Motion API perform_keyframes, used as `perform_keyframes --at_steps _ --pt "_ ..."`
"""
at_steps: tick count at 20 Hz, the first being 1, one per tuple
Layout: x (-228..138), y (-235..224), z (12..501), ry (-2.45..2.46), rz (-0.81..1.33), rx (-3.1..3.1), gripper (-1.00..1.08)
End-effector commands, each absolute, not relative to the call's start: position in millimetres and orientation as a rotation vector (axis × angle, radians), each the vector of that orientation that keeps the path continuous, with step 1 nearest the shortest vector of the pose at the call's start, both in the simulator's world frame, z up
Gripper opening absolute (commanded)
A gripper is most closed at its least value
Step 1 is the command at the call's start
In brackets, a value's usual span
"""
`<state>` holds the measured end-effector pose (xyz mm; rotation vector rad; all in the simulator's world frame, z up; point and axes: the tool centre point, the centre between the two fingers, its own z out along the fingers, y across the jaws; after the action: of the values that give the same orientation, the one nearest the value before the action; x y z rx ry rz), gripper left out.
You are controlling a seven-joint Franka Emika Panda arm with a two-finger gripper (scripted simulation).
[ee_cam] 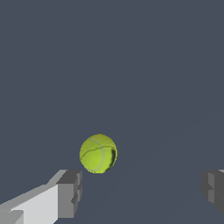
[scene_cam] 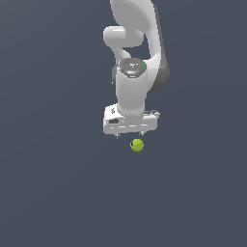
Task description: Pick up the object and move it to a goal position.
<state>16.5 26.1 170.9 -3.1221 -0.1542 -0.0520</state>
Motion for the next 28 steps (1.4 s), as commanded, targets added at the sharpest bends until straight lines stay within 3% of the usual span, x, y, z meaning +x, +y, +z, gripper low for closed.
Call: perform_keyframes --at_steps 1,28 --pt "15.5 28.2 166.8 -0.201 -0.049 -3.121 1.0" --pt "-10.8 68.6 92.9 -1.124 -0.001 -2.934 1.0"
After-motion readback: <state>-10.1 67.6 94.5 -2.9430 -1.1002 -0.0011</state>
